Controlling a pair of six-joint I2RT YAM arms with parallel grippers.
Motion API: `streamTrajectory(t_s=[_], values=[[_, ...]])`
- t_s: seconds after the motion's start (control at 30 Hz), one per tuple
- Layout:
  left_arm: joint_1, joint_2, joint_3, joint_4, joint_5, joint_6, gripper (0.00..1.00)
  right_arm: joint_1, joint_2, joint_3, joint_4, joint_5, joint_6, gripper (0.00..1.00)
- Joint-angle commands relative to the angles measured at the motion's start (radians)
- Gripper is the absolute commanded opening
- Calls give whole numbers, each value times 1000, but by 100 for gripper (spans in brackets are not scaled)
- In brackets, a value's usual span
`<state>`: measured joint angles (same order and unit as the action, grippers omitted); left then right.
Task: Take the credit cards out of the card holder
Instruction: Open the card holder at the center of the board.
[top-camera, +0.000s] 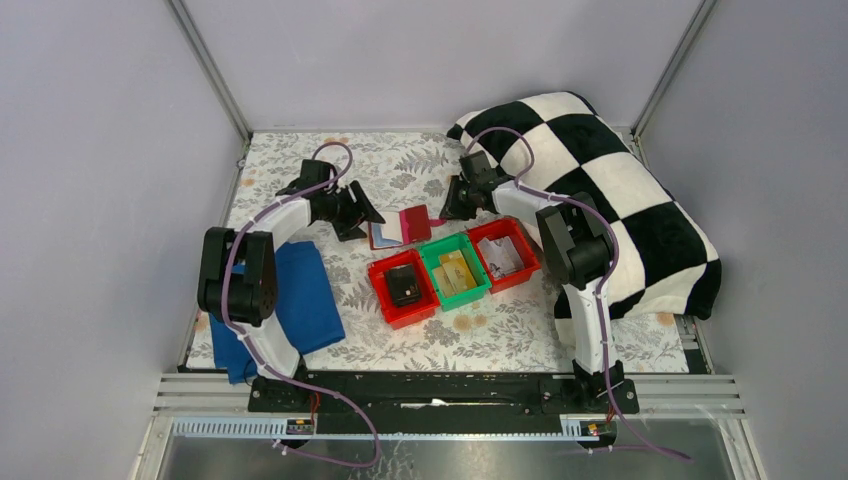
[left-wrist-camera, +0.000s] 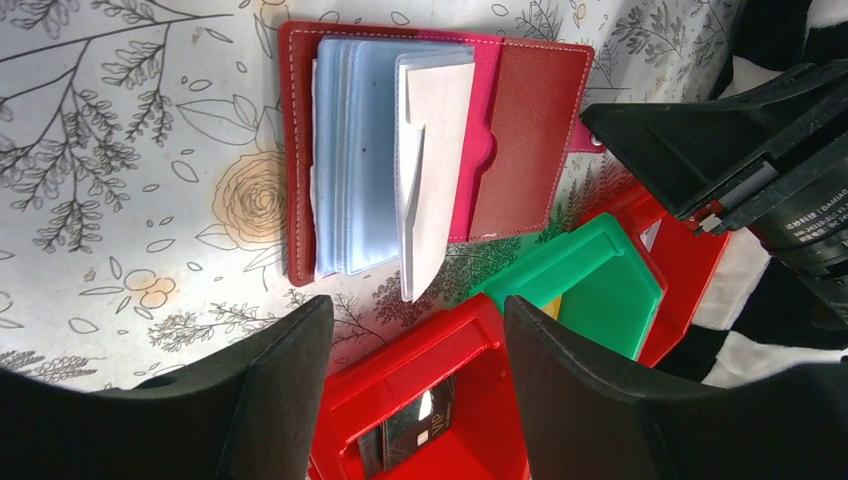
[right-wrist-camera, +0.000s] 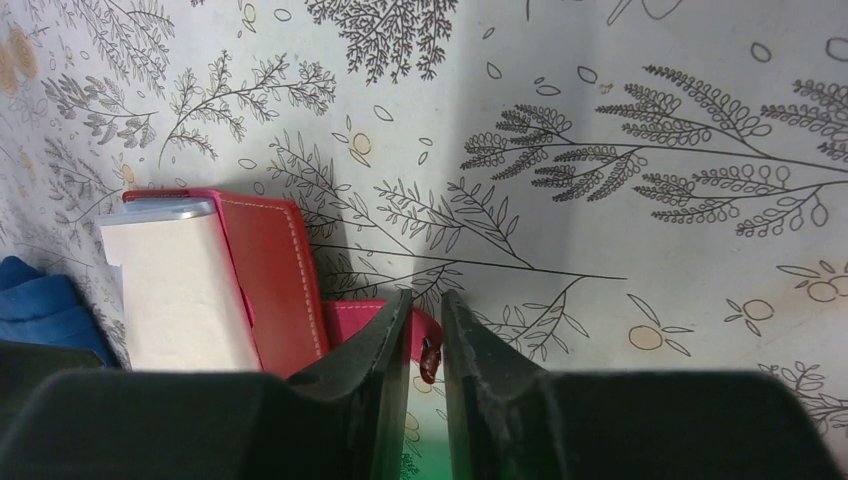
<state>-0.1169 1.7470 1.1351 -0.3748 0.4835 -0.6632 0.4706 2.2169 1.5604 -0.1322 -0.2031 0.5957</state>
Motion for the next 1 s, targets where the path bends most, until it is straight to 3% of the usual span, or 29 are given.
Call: streamTrajectory(t_s=[0.0,0.17,0.33,0.63,0.97], values=[[-9,29,55,18,9,16,68,3,-50,38,-78,39,-48,29],[-9,53,50,46,10,2,68,3,-114,36,-59,9,-34,42],[-9,69,68,53,15,-1,68,17,-144,39,-17,-4,1,47],[-9,90,84,54,25,1,68,88,-138,26,85,-51,1,44],[-9,104,92,43,34,12,67,120,1,78,12,-12,2,40]])
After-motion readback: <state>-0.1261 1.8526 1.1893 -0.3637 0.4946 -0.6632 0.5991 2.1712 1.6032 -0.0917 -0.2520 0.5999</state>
